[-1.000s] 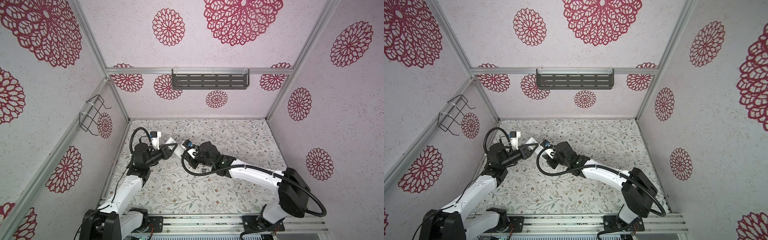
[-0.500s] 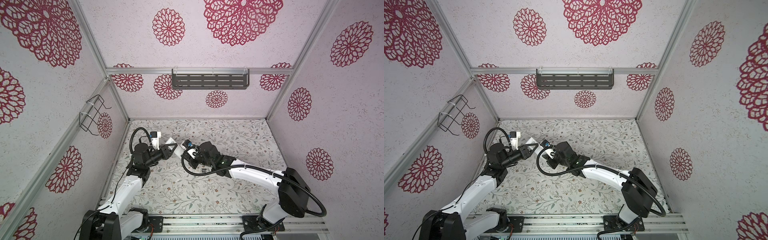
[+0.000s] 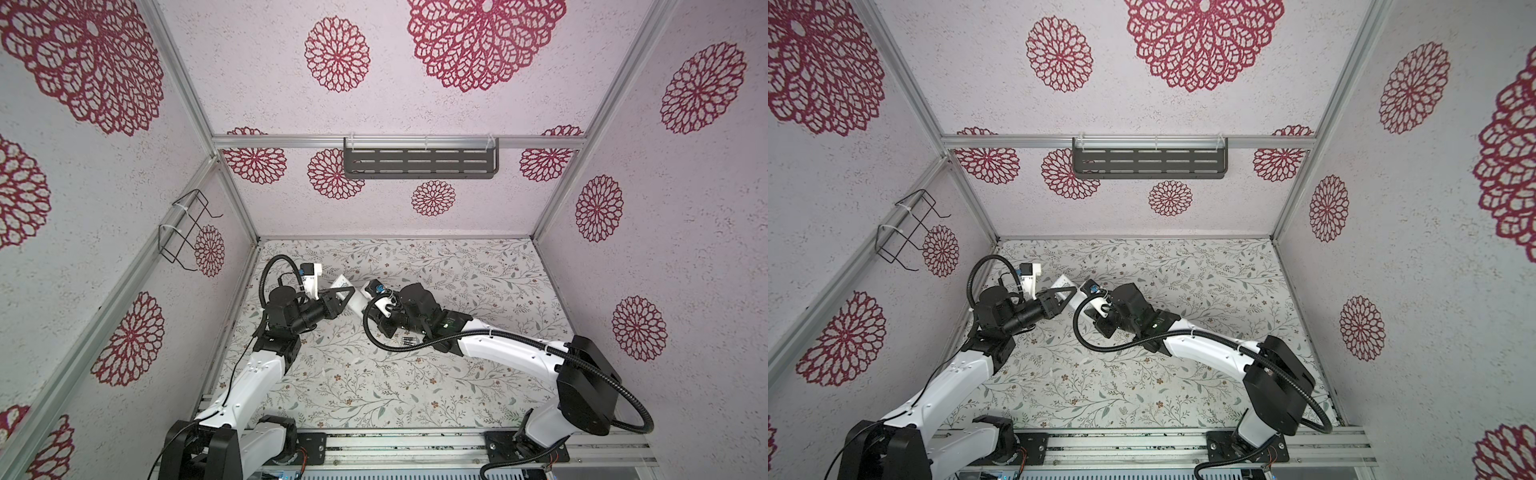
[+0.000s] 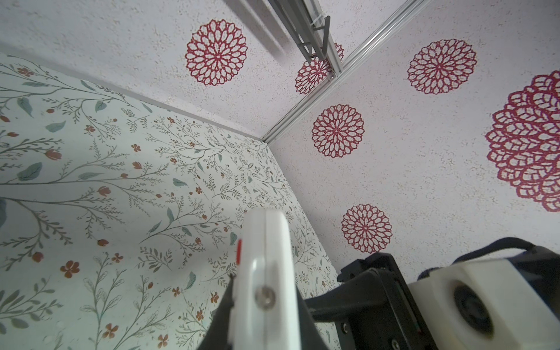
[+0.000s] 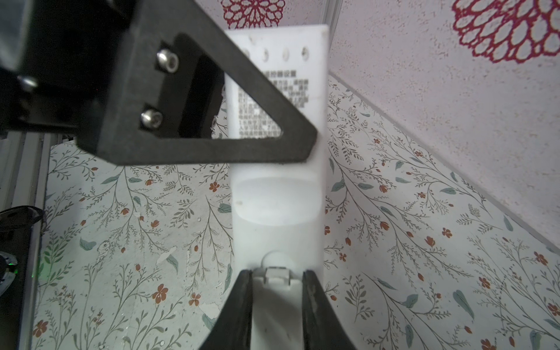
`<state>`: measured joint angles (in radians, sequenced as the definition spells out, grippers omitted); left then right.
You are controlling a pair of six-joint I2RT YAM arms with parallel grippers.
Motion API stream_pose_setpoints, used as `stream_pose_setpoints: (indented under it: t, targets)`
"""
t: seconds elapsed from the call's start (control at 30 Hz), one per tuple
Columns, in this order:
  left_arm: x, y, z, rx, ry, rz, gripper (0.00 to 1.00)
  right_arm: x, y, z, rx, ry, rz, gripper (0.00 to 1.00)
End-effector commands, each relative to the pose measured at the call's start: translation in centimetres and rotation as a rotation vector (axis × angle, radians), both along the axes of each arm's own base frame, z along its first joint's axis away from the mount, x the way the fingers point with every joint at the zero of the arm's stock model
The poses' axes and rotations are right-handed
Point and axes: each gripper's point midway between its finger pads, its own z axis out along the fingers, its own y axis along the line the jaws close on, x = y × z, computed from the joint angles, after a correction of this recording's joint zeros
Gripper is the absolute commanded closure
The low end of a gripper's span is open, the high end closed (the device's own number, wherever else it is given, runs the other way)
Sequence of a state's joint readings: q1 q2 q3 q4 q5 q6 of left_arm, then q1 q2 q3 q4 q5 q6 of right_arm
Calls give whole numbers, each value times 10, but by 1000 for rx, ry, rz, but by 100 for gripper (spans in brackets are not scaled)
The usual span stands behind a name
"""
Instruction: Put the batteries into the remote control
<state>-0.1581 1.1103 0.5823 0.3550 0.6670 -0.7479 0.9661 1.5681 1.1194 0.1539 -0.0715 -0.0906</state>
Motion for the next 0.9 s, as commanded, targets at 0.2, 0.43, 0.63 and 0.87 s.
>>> stream_pose_setpoints:
  t: [0.2,0.43,0.63,0.87]
  targets:
    - [2,0,6,10,-31,0,89,-8,-5,48,98,-90,2,73]
    - [3,1,3,16,-25,5,89,-3,-11,51,97,-97,-31,73]
    - [3,0,0,14,-15,3,89,19,-37,41,59,-56,-142,73]
    - [3,-1,1,9,-18,-2,89,60,-92,6,-22,88,-359,73]
